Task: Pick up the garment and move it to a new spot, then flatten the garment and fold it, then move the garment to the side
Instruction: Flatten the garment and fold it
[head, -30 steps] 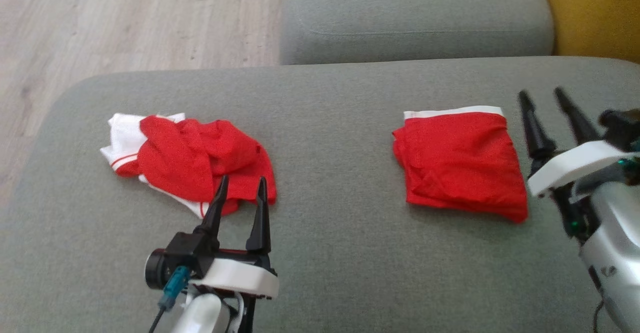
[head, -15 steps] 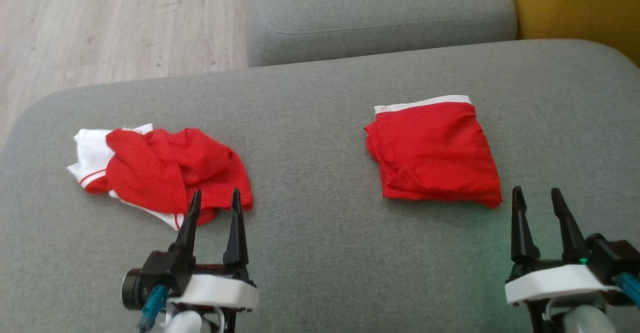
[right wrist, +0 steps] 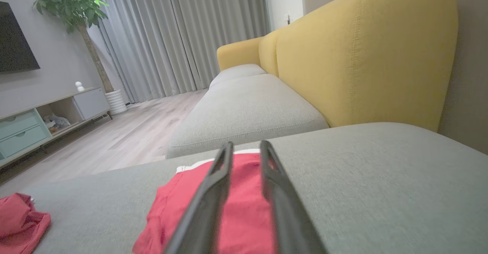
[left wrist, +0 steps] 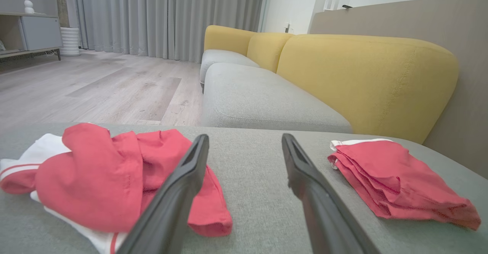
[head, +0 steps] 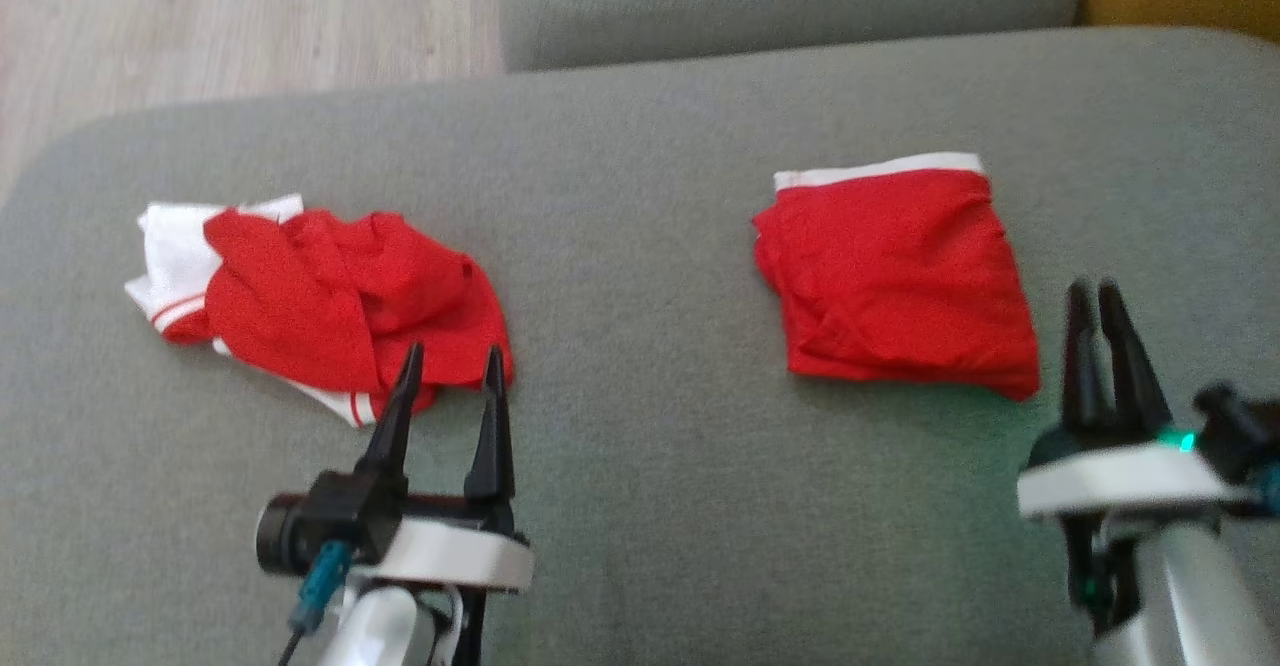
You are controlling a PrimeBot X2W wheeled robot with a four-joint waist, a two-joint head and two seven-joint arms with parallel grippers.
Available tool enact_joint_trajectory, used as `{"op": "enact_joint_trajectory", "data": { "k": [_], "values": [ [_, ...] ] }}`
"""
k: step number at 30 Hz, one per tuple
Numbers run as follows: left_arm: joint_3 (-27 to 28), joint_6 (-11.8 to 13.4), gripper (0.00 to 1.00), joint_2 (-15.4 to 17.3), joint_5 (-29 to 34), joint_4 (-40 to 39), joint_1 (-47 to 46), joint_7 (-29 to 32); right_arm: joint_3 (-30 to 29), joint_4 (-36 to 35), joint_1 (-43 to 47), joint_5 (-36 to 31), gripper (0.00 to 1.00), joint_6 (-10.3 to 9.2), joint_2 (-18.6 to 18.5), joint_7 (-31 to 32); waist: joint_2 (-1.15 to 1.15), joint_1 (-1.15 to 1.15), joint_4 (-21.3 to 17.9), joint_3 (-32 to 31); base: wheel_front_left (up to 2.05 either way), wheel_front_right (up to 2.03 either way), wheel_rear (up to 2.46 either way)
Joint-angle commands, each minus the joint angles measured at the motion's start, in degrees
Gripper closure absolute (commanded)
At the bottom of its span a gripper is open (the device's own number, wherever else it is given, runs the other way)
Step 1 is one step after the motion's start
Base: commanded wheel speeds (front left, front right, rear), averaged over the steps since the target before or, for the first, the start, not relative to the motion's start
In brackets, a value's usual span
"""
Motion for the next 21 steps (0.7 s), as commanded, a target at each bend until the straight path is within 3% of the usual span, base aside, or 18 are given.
{"op": "enact_joint_trajectory", "data": {
  "k": [1, 9, 15, 18, 21],
  "values": [
    [1.23, 0.25, 0.00, -0.01, 0.61, -2.20, -3.93, -0.54, 0.66, -1.19, -5.28, -0.22, 1.00, -0.04, -0.29, 0.50, 0.00, 0.00, 1.67, 3.41, 0.00, 0.00, 0.00],
    [-0.36, 0.48, 0.00, -0.01, 1.15, -2.75, -8.07, -0.54, -2.95, 7.96, -18.29, -1.89, 1.00, -0.04, -3.71, 3.98, 0.00, 0.00, 5.25, 10.06, 0.00, 0.00, 0.00],
    [-2.83, 0.99, 0.00, -0.01, 0.34, -3.32, -10.28, -0.54, -4.95, 22.90, -28.35, -5.23, 1.00, -0.04, -7.50, 5.72, 0.00, 0.00, 8.74, 12.52, 0.00, 0.00, 0.00],
    [-4.19, 1.62, 0.00, -0.01, -0.08, -3.70, -11.00, -0.54, -4.03, 33.25, -32.45, -6.75, 1.00, -0.04, -8.85, 6.89, 0.00, 0.00, 10.02, 13.22, 0.00, 0.00, 0.00],
    [-4.77, 2.04, 0.00, -0.01, -0.33, -3.74, -11.13, -0.54, -2.71, 39.08, -33.96, -7.75, 1.00, -0.04, -9.27, 5.99, 0.00, 0.00, 10.45, 13.07, 0.00, 0.00, 0.00]
  ]
}}
